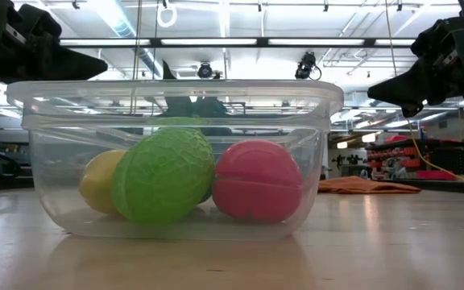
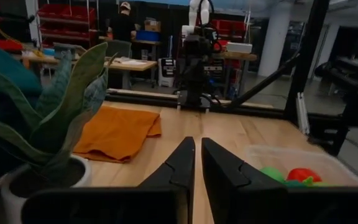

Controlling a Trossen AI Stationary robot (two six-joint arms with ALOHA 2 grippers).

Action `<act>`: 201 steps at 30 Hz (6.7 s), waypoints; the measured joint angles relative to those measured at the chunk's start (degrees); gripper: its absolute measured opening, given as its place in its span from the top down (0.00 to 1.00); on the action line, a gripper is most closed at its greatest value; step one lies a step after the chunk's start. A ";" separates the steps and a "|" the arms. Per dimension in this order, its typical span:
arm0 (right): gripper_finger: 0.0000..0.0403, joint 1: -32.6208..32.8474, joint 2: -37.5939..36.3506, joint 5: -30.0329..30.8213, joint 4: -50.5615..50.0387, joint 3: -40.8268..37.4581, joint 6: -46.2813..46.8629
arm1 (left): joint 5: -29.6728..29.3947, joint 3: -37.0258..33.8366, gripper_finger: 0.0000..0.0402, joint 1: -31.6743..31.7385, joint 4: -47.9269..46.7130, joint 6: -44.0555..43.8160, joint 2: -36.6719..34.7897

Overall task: Pick and placing Produce into tupperware
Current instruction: Return to Home Position

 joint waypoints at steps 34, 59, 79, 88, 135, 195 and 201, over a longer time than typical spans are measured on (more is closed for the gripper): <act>1.00 0.07 -0.02 -4.75 0.02 0.00 -5.61 | 0.00 -0.04 0.93 0.00 0.15 2.39 0.00; 1.00 0.09 -0.02 -22.65 0.04 0.00 -8.72 | 0.00 -0.04 0.90 0.00 0.20 2.39 0.00; 1.00 0.09 -0.02 -22.71 0.03 0.00 -8.75 | 0.00 -0.07 0.90 0.00 0.22 2.39 0.00; 1.00 0.08 -0.02 -22.71 0.03 0.00 -8.76 | 0.01 -0.04 0.93 -0.01 0.22 2.39 0.00; 1.00 0.07 -0.02 -22.71 0.03 0.00 -8.78 | 0.02 -0.06 0.90 0.00 0.22 2.39 0.00; 1.00 0.07 0.00 -22.70 0.02 0.00 -8.76 | 0.02 -0.05 0.92 -0.01 0.23 2.39 0.00; 1.00 0.07 0.00 -22.69 0.02 0.00 -8.76 | 0.02 -0.07 0.93 0.00 0.23 2.37 0.00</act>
